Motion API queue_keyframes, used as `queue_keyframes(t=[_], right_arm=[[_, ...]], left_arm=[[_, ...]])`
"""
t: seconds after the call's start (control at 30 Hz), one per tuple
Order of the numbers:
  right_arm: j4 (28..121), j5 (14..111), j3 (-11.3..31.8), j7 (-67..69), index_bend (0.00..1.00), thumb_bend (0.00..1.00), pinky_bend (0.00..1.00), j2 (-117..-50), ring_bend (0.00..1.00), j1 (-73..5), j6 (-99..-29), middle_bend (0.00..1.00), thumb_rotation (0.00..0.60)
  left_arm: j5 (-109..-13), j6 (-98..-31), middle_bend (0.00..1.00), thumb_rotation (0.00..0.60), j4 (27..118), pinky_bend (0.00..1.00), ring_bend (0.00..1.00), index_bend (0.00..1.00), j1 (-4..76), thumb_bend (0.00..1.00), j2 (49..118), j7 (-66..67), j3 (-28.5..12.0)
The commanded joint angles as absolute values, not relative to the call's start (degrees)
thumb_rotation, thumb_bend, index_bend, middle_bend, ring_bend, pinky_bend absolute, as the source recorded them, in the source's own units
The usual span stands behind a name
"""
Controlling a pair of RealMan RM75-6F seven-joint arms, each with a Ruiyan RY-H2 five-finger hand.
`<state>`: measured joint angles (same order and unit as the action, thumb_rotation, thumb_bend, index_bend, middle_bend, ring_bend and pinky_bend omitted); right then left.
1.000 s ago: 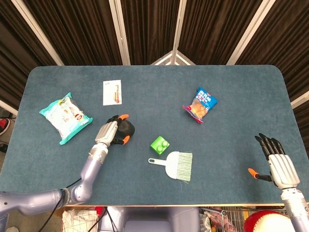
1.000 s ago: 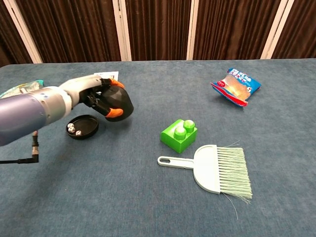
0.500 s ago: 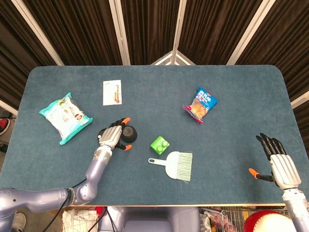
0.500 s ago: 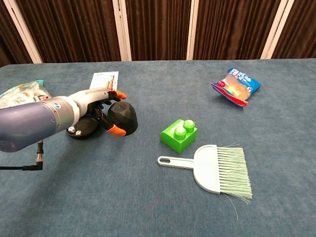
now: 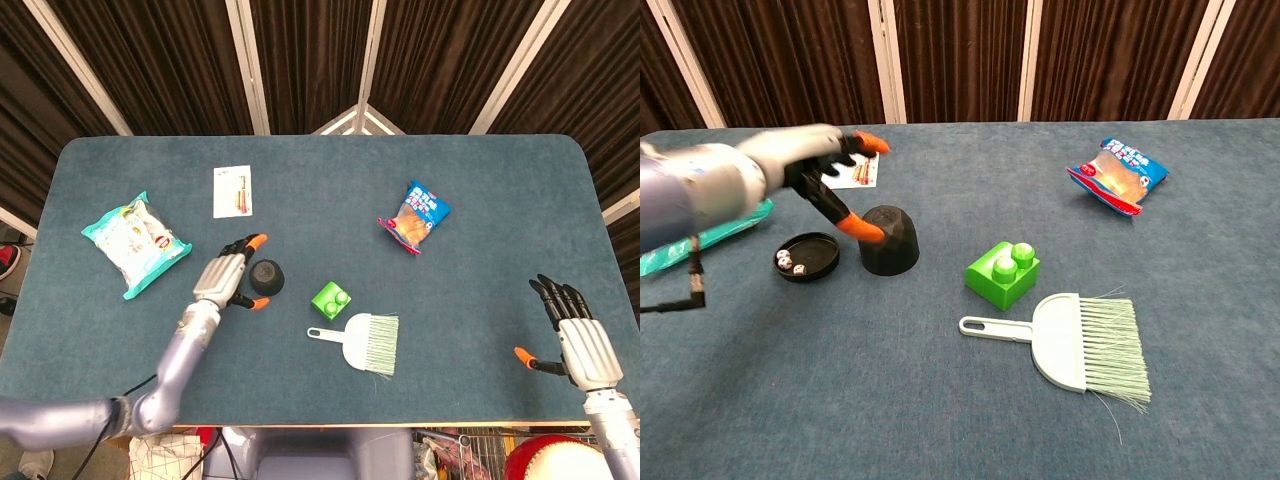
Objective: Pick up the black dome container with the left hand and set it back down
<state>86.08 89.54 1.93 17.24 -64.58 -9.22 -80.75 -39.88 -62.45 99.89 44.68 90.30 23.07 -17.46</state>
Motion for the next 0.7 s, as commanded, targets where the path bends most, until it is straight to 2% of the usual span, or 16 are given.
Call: queue_keyframes(t=[0.03, 0.2, 0.3, 0.33, 0.43, 0.7], right_arm=[[86.2, 90.0, 1.9, 17.4, 0.0, 0.21, 0.0, -64.4, 0.08, -9.0, -81.5, 0.01, 0.6], [86.8, 90.1, 2.3, 16.9, 0.0, 0.21, 0.0, -63.9, 0.08, -8.5, -83.2, 0.01, 0.6], [86.9, 90.1, 2.6, 16.0, 0.0, 0.21, 0.0, -63.9, 0.08, -8.0, -84.2, 0.01, 0.6], [86.9, 89.8, 2.8, 15.6, 0.0, 0.21, 0.0, -63.9, 0.08, -7.8, -84.7, 0.01, 0.6], [87.1, 89.2, 3.3, 14.6, 0.0, 0.21, 0.0, -64.1, 0.08, -7.4, -85.7, 0.01, 0.6], [85.9, 88.9, 4.4, 9.5, 0.0, 0.21, 0.0, -65.5, 0.08, -7.1, -87.5, 0.01, 0.6]], left_arm=[[-51.8, -77.9, 0.0, 0.6, 117.0, 0.0, 0.0, 0.0, 35.8, 0.26, 78.5, 27.2, -12.3], [-61.4, -92.3, 0.0, 0.6, 124.6, 0.0, 0.0, 0.0, 24.8, 0.27, 69.5, 32.0, -1.8], [-65.9, -99.3, 0.0, 0.6, 122.7, 0.0, 0.0, 0.03, 18.7, 0.27, 67.2, 29.0, 1.7], [-67.2, -102.7, 0.0, 0.6, 120.2, 0.0, 0.0, 0.04, 15.9, 0.27, 67.1, 26.1, 2.2], [-67.9, -106.2, 0.0, 0.6, 114.8, 0.0, 0.0, 0.06, 11.2, 0.27, 67.4, 19.4, 2.9], [-68.2, -105.1, 0.01, 0.6, 110.5, 0.0, 0.0, 0.07, 6.4, 0.29, 64.6, 9.3, 2.4]])
